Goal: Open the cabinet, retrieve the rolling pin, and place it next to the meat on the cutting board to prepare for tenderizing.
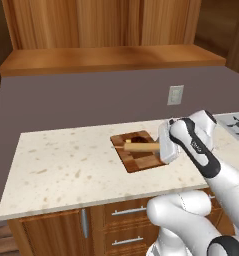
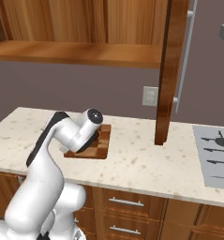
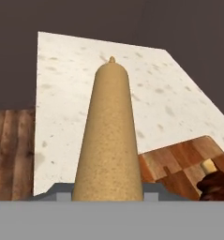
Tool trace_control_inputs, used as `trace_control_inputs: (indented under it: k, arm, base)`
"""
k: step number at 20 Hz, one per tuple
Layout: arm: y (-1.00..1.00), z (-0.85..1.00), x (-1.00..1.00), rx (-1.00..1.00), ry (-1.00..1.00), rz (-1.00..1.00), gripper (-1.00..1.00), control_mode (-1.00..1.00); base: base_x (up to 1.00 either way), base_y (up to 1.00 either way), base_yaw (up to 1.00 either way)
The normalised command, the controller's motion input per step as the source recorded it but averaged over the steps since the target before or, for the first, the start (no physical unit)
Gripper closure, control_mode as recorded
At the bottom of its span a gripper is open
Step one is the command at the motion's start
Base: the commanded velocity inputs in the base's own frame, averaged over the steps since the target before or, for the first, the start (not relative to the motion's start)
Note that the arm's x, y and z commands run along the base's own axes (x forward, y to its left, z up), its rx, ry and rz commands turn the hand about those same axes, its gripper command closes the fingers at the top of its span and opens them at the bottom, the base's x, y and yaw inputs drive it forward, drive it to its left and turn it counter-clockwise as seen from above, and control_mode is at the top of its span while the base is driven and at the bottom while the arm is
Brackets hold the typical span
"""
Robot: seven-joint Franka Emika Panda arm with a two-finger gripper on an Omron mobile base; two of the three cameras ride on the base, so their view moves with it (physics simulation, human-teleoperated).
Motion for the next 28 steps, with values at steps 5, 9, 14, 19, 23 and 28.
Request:
trace_control_inputs:
  k: [5,9,14,19,23,28]
  arm:
    - [0.00,-0.46,0.52,0.00,0.02,0.01,1.00,-1.00]
    - [0.00,-0.32,0.44,0.00,0.01,0.01,1.00,-1.00]
    - [0.00,-0.31,0.41,0.00,0.04,0.01,1.00,-1.00]
    - [-0.03,-0.25,0.35,0.00,0.03,0.01,1.00,-1.00]
    - [-0.06,-0.22,0.31,0.00,0.03,0.00,1.00,-1.00]
    - [-0.12,-0.22,0.24,0.00,0.02,0.00,1.00,-1.00]
  base:
    - [0.00,0.00,0.00]
    - [0.00,0.00,0.00]
    - [0.00,0.00,0.00]
    - [0.00,0.00,0.00]
    - [0.00,0.00,0.00]
    - [0.00,0.00,0.00]
